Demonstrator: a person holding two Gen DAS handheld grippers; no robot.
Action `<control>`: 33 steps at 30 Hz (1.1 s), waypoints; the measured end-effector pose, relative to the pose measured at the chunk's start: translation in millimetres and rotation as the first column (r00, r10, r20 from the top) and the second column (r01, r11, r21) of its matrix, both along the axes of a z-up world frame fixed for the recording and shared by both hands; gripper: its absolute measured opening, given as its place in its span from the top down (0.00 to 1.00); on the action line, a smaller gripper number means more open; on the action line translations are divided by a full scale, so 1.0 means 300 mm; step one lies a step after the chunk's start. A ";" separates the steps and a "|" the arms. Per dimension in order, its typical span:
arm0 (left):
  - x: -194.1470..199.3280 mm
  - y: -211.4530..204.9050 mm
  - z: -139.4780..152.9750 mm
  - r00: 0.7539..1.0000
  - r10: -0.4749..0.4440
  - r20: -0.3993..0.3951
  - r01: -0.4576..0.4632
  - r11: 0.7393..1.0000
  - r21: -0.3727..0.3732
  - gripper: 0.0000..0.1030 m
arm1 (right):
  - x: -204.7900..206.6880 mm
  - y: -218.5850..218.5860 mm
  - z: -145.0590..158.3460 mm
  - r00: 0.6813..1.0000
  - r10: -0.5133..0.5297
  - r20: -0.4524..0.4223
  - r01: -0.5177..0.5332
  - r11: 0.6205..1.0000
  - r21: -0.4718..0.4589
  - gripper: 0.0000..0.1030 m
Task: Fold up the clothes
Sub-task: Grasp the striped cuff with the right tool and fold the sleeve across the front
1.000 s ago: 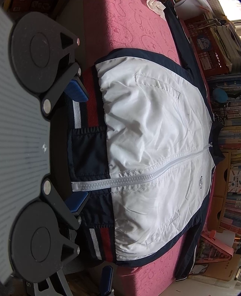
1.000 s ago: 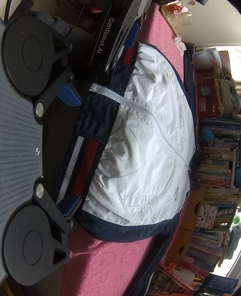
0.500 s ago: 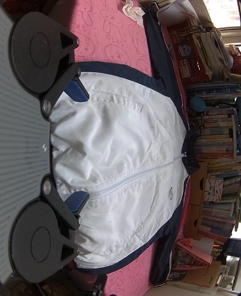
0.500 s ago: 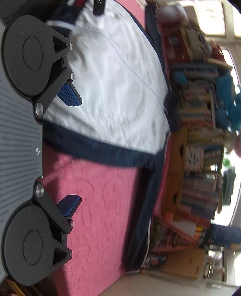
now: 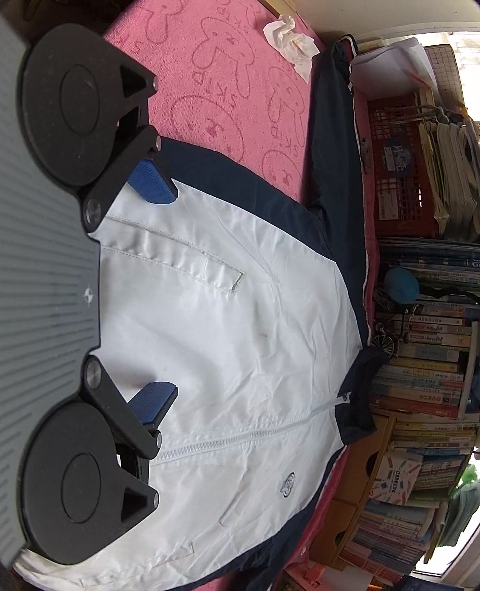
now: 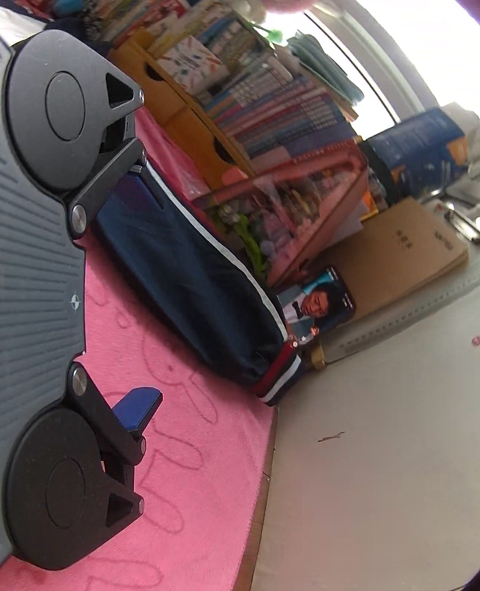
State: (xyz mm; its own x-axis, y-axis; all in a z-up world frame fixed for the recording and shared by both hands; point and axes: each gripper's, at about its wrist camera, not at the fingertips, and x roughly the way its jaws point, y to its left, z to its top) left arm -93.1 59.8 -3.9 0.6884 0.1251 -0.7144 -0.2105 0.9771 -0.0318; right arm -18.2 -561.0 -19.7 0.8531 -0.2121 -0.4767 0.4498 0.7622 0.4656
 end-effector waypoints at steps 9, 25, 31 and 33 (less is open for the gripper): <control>0.017 -0.008 -0.055 0.999 -0.036 0.031 0.034 0.998 0.049 0.00 | 0.254 -0.168 -0.070 0.994 -0.097 -0.043 0.097 0.995 -0.011 0.09; 0.010 -0.006 -0.084 0.990 -0.063 0.129 0.055 0.996 0.069 0.00 | 0.261 -0.081 0.089 0.997 0.022 0.074 -0.014 0.995 -0.099 0.85; -0.002 -0.006 -0.095 0.983 -0.073 0.166 0.062 0.995 0.074 0.00 | 0.258 0.302 0.274 0.923 0.335 0.188 -0.309 0.938 -0.158 0.86; -0.005 -0.006 -0.099 0.981 -0.079 0.178 0.066 0.995 0.076 0.00 | 0.294 0.498 0.309 0.852 0.487 0.190 -0.459 0.871 -0.174 0.86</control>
State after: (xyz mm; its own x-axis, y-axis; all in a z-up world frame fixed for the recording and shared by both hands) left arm -94.5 57.9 -33.5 0.8143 0.1153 -0.5688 -0.1363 0.9907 0.0056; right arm 70.2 -411.6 73.1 0.9438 0.2016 -0.2618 -0.0830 0.9116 0.4027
